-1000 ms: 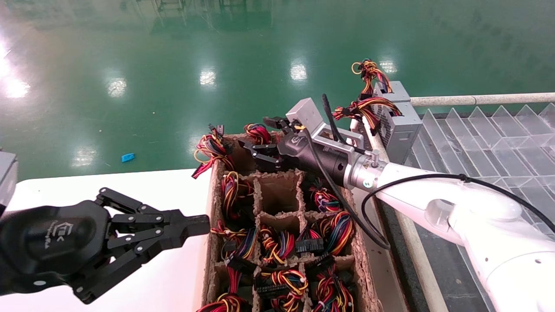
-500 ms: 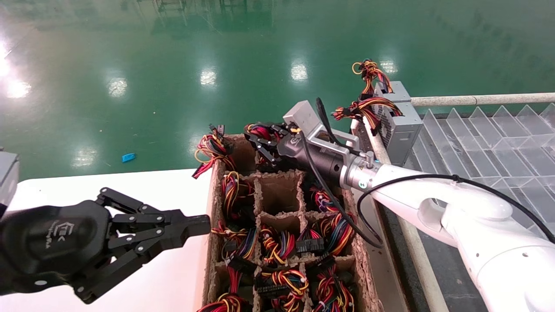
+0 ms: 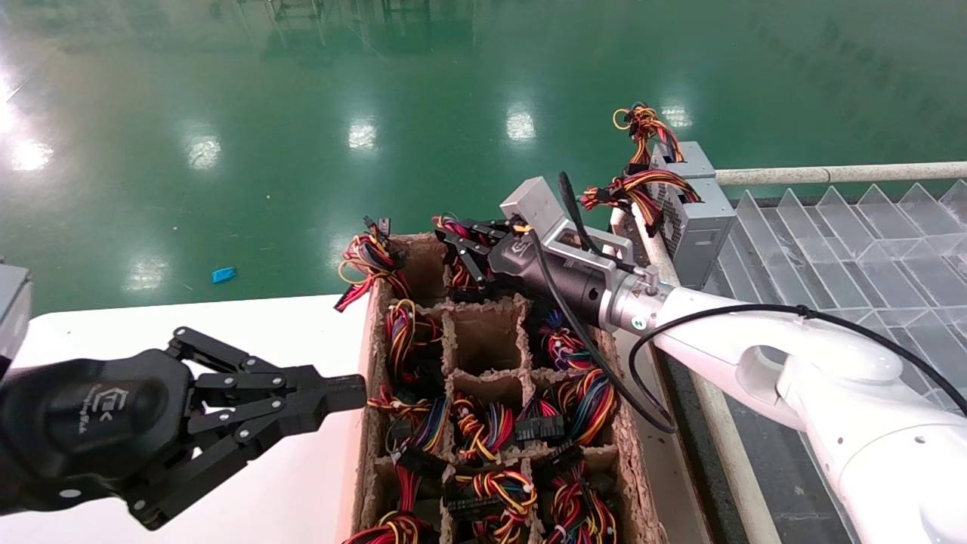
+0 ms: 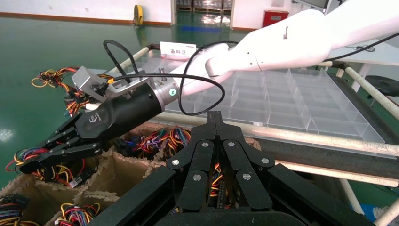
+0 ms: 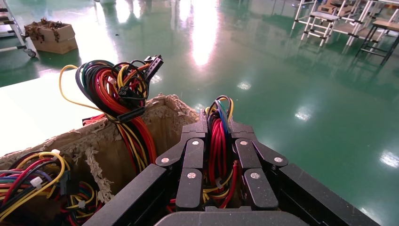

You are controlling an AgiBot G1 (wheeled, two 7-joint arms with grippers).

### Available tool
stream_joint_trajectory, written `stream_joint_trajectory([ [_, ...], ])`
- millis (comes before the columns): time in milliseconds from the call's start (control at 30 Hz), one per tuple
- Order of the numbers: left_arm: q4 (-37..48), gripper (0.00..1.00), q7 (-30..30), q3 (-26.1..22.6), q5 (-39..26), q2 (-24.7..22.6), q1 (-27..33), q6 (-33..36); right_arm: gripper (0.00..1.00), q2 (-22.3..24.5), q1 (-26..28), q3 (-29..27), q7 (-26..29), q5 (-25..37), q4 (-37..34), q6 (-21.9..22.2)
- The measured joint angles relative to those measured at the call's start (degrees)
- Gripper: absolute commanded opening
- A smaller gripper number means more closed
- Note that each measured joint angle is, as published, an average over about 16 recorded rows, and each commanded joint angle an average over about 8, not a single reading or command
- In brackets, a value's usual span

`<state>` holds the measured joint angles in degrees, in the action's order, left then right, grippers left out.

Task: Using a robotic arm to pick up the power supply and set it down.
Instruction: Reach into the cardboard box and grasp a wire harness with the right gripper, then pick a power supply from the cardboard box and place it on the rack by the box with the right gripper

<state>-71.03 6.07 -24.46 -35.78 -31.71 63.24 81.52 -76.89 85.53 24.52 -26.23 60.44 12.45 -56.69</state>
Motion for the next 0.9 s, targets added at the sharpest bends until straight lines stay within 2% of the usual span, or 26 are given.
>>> stream_joint_trajectory([
  [233, 0.0, 0.0, 0.0, 0.0, 0.0, 0.0, 0.0, 0.0, 0.0, 1.0, 1.5, -0.1, -2.2, -0.9, 2.2, -2.2],
  [433, 0.0, 0.0, 0.0, 0.0, 0.0, 0.0, 0.0, 0.0, 0.0, 2.9, 3.2, -0.8, -3.6, -2.0, 7.5, -4.4],
  [667, 0.0, 0.0, 0.0, 0.0, 0.0, 0.0, 0.0, 0.0, 0.0, 6.9, 4.3, -2.0, -3.1, -2.8, 18.1, -4.8],
  [900, 0.0, 0.0, 0.0, 0.0, 0.0, 0.0, 0.0, 0.0, 0.0, 12.6, 3.4, -3.0, 0.0, -1.8, 32.7, -1.0],
])
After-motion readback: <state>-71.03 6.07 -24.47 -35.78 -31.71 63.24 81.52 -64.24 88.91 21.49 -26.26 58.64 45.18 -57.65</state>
